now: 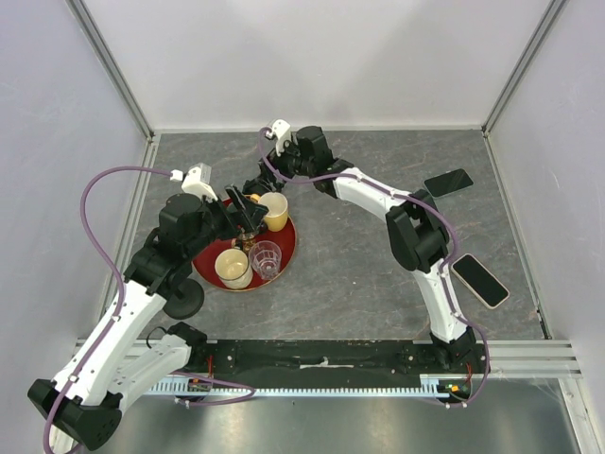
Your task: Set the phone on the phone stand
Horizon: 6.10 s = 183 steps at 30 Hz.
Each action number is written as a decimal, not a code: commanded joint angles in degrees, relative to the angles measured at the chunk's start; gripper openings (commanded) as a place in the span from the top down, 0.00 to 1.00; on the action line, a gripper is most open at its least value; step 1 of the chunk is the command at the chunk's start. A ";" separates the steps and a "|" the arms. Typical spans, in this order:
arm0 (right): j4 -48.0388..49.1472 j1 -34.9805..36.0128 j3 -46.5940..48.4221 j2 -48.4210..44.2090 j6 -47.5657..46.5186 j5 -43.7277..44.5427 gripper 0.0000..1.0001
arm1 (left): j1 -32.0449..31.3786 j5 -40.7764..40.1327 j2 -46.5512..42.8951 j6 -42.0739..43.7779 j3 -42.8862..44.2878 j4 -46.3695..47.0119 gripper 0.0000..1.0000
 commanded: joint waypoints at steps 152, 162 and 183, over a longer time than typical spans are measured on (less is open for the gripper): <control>18.27 -18.44 -29.85 -14.14 6.66 41.19 1.00 | -0.96 20.84 41.79 10.10 11.45 66.87 0.16; 14.40 -25.48 -20.18 -9.14 10.09 42.25 1.00 | -0.17 23.30 43.72 8.25 12.50 68.01 0.17; 14.13 -32.68 -14.20 -2.80 5.87 24.41 1.00 | 0.53 30.51 50.58 0.61 15.40 73.20 0.20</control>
